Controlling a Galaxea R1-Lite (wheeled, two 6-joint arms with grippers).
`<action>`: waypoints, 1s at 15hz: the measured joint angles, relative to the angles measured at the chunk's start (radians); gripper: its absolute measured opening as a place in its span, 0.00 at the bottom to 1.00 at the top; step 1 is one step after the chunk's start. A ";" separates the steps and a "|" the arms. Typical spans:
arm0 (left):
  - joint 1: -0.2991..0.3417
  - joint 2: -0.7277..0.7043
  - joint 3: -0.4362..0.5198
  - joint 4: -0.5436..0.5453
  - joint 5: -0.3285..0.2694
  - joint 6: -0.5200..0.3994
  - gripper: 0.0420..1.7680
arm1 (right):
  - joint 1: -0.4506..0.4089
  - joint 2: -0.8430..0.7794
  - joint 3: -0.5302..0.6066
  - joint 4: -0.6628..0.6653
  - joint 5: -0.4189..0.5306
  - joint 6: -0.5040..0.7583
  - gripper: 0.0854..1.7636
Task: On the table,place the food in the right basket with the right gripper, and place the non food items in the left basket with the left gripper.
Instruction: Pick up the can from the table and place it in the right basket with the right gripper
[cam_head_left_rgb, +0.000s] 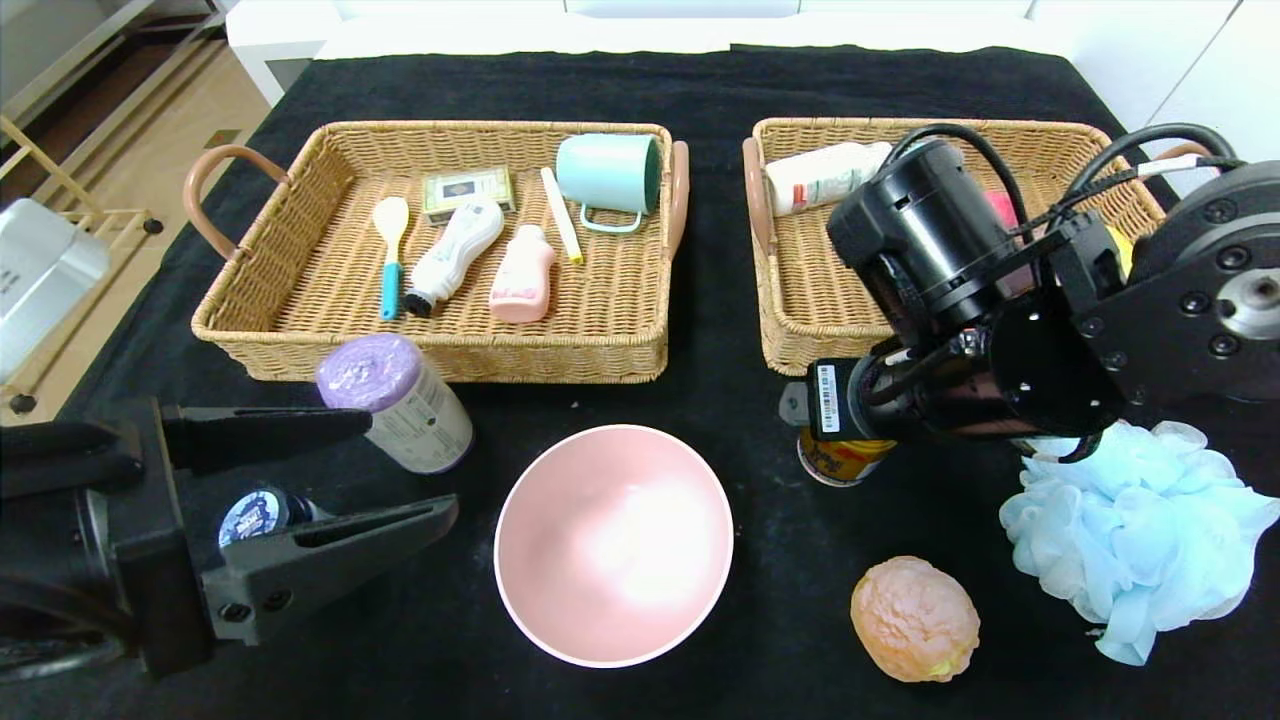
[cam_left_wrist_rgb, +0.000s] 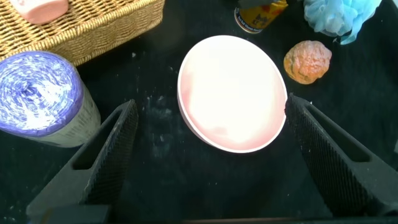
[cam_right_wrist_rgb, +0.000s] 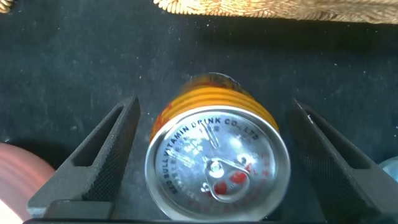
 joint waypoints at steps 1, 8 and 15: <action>0.000 0.000 0.001 0.000 0.001 0.000 0.97 | 0.000 0.003 0.000 0.001 0.000 0.000 0.97; 0.002 -0.003 0.001 -0.001 0.001 0.000 0.97 | -0.011 0.009 0.002 0.000 0.000 0.002 0.97; 0.002 -0.005 0.004 -0.002 0.003 0.001 0.97 | -0.018 0.018 0.005 -0.001 0.000 0.006 0.68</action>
